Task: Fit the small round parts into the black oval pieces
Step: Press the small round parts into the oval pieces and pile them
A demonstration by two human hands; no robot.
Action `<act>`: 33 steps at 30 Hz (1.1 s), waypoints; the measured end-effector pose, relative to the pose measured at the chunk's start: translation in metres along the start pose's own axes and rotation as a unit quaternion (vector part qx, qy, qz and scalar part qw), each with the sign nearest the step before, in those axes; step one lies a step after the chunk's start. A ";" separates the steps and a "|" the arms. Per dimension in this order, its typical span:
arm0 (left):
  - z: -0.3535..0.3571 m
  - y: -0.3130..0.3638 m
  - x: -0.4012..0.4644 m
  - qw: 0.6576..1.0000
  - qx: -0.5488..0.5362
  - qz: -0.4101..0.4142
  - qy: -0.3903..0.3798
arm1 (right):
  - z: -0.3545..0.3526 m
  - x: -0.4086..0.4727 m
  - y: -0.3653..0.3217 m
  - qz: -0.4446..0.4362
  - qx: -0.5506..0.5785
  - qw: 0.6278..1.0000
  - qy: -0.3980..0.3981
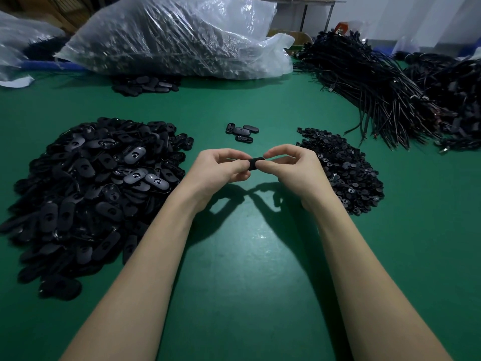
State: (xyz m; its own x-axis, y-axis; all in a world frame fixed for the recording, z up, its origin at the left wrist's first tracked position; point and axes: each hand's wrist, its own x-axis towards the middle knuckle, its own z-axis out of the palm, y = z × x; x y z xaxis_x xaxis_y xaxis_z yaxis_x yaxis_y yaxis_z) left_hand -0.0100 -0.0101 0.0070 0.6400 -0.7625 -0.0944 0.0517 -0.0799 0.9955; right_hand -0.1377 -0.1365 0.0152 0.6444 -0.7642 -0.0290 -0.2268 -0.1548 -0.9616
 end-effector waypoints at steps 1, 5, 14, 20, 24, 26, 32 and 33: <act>-0.001 0.000 0.001 1.000 -0.004 0.000 -0.003 | -0.001 0.000 0.000 0.003 0.010 1.000 -0.009; -0.002 -0.002 0.002 1.000 0.012 0.002 -0.013 | -0.005 -0.003 -0.001 0.020 0.034 0.998 -0.053; 0.002 -0.002 0.001 0.996 0.092 0.018 0.007 | -0.006 0.001 0.001 -0.009 -0.040 0.998 -0.044; -0.001 -0.001 0.000 0.995 0.095 0.022 -0.005 | -0.003 0.003 0.003 -0.020 -0.052 0.997 -0.044; 0.000 -0.001 -0.001 0.995 0.100 0.022 -0.006 | -0.001 0.004 0.004 -0.029 -0.061 0.997 -0.037; 0.000 -0.001 -0.001 0.995 0.099 0.024 -0.006 | 0.001 0.004 0.004 -0.031 -0.069 0.997 -0.027; 0.004 -0.004 0.000 0.989 0.142 0.039 -0.004 | 0.004 0.002 0.006 -0.040 -0.109 0.993 -0.017; 0.005 -0.004 0.000 0.988 0.151 0.042 0.001 | 0.005 0.001 0.006 -0.041 -0.114 0.992 -0.016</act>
State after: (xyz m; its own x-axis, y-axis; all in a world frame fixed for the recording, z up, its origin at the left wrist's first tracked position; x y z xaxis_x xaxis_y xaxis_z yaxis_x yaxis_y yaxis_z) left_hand -0.0141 -0.0136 0.0025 0.6338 -0.7734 -0.0110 -0.2331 -0.2046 0.9507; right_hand -0.1347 -0.1351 0.0078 0.6896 -0.7234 0.0355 -0.3294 -0.3569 -0.8742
